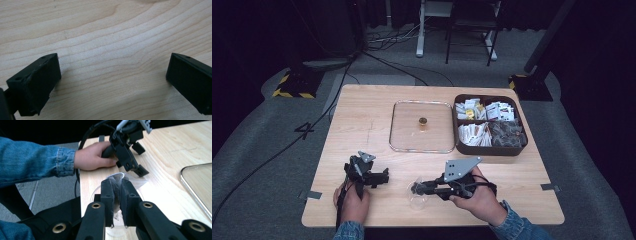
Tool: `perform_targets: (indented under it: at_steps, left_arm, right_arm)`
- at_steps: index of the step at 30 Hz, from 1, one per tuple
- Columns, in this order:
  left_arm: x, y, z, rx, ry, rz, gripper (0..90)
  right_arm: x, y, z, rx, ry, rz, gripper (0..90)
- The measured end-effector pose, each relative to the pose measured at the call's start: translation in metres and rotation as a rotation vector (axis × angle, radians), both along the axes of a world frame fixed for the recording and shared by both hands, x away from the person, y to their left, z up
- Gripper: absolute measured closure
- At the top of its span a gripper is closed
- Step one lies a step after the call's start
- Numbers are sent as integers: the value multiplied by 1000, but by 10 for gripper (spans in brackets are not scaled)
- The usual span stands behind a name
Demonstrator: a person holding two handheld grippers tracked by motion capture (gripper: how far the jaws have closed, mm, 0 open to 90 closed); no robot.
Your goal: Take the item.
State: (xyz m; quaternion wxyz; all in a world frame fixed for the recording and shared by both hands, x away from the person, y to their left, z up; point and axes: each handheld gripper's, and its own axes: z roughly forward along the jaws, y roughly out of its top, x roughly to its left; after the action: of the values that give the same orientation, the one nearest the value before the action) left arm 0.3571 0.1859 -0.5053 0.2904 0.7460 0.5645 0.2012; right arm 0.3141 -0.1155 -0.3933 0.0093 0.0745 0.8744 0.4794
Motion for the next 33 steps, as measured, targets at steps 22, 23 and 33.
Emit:
perform_targets:
  at_steps: [22, 23, 33]
  left_arm:
    - [0, 0, 0, 0, 0, 0, 0]
    - [0, 0, 0, 0, 0, 0, 0]
    - [0, 0, 0, 0, 0, 3, 0]
  right_arm:
    - [0, 12, -17, -49, -30, -10, 488]
    - [1, 12, -17, -48, -29, -14, 475]
    - [5, -5, 1, -9, -28, -86, 280]
